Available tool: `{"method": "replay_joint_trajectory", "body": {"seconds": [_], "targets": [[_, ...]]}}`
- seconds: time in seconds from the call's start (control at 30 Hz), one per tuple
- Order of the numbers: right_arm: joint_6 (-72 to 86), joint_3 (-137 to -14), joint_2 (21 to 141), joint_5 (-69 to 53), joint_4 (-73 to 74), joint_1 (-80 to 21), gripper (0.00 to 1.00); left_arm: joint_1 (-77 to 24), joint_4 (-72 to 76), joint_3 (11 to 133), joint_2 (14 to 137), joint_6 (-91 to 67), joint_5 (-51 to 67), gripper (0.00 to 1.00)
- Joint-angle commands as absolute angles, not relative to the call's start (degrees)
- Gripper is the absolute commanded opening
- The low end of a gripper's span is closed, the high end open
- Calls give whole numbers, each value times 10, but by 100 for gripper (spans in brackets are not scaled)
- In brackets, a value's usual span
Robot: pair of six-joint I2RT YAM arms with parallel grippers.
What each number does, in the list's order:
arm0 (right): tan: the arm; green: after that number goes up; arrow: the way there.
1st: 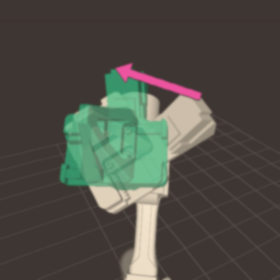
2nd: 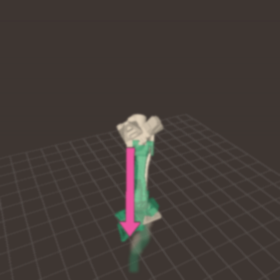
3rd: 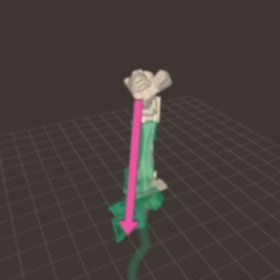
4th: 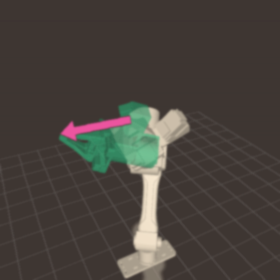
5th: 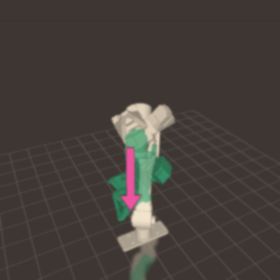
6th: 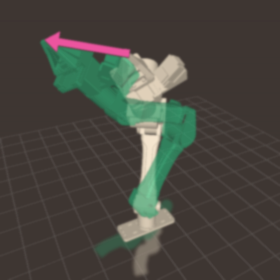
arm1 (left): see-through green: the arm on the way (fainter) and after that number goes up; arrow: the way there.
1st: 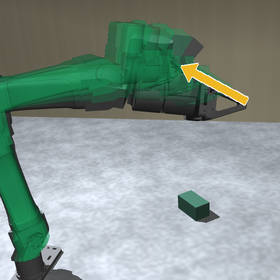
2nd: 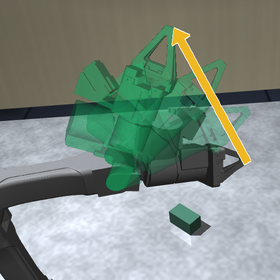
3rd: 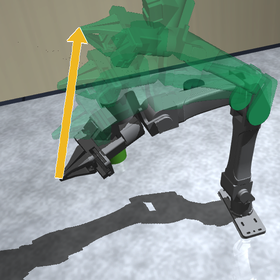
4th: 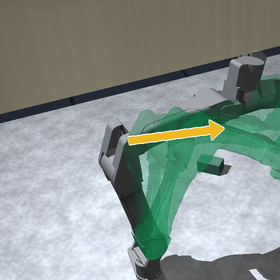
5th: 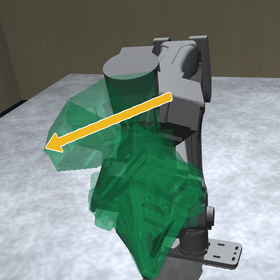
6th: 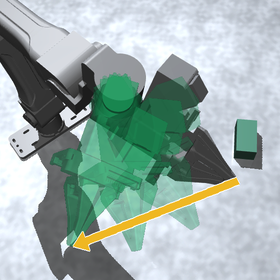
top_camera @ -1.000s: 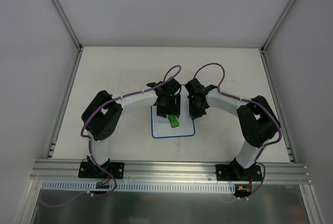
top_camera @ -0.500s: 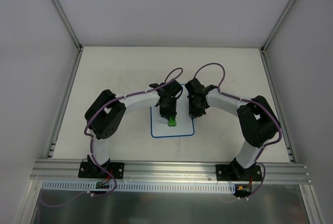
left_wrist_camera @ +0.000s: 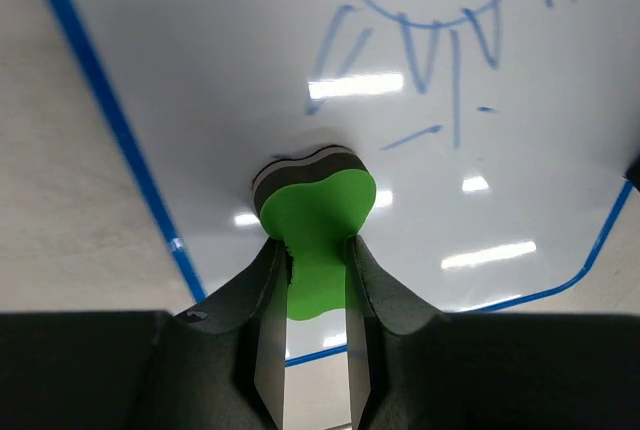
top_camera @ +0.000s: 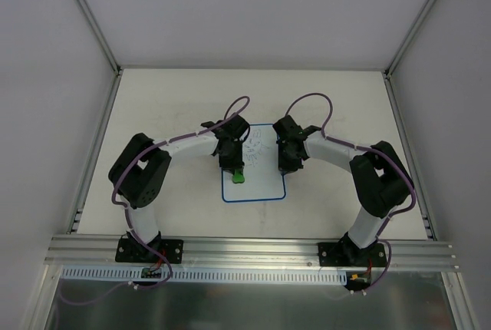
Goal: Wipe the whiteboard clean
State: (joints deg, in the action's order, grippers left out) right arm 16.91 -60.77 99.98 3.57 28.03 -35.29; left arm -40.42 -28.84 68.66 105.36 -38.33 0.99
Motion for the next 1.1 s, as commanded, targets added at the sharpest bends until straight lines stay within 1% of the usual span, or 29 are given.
{"method": "replay_joint_trajectory", "body": {"seconds": [0.0,0.13,0.3,0.5,0.63,0.87,1.07], "targets": [[164,-570,1036,72,297,-345,0,-361,-361,625,1053,-345,-58,0],[158,-569,1036,75,297,-344,0,-330,-361,603,1037,-333,-67,0],[153,-574,1031,70,297,-344,0,-325,-360,626,1039,-327,-47,0],[146,-579,1027,67,297,-345,0,-374,-360,696,1035,-292,-39,0],[142,-583,1027,62,294,-345,0,-416,-359,721,1062,-280,-19,0],[141,-591,1033,59,293,-350,0,-452,-339,720,1091,-272,0,0],[139,-587,1034,59,289,-351,0,-458,-299,694,1089,-259,58,0]]}}
